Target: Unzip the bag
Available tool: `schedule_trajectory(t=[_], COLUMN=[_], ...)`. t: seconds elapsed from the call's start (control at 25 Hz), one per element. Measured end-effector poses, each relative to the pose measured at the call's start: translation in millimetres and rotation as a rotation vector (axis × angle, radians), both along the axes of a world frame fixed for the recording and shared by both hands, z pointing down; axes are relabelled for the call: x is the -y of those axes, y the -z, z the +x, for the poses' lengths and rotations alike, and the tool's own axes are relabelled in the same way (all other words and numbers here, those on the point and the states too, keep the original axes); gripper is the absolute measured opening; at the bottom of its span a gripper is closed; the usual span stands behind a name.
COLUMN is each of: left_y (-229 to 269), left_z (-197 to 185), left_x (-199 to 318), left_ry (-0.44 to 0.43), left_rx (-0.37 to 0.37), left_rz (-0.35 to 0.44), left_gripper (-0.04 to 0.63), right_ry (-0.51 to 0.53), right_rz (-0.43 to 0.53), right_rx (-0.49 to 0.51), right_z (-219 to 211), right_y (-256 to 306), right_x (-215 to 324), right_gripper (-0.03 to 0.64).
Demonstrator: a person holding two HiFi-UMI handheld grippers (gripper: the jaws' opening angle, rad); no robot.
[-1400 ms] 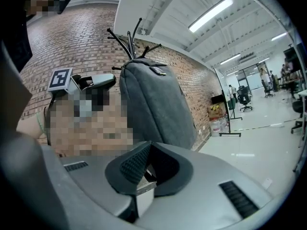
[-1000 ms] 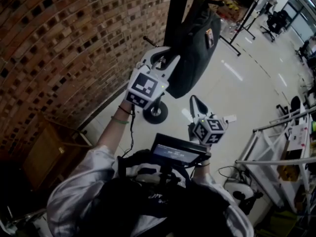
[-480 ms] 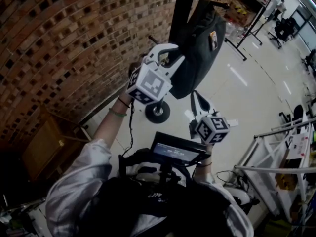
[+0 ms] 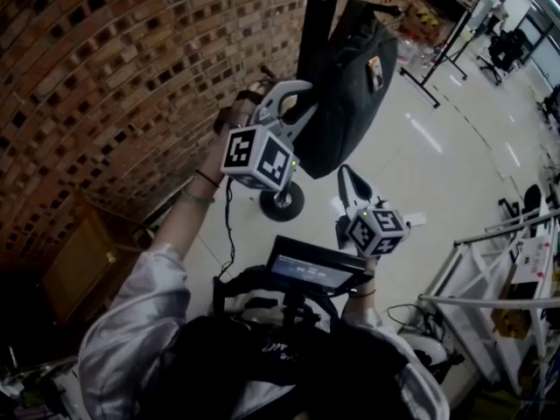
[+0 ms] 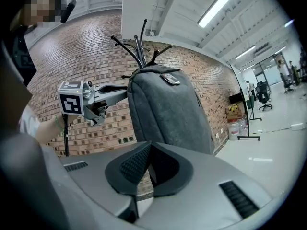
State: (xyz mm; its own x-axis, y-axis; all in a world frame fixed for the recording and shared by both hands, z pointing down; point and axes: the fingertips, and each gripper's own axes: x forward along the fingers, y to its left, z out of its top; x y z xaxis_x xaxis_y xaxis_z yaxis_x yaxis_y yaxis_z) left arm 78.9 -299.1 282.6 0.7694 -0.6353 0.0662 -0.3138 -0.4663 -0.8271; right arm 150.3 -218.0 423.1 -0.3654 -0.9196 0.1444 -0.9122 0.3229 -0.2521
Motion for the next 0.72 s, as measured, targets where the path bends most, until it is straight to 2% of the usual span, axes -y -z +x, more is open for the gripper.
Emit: schedule_trajectory(t=[0.28,0.56,0.72], left_y=[2,9,13], left_z=[3,2,3], left_x=[0,-7,-16], left_ry=[0.026,0.011,-0.018], left_rx=[0.079,0.001,-0.077], left_rz=[0.1,0.12,0.132], left_gripper=[0.075,0.077,0.077], right_ry=[-0.016,-0.028,-0.037], right_rz=[-0.012,-0.015,-0.019], right_rx=[0.004,0.018,0.023], right_z=[4,7,9], right_y=[-6,-8,-10], right_x=[1,0,-1], right_gripper=[-0.009,-0.009,-0.009])
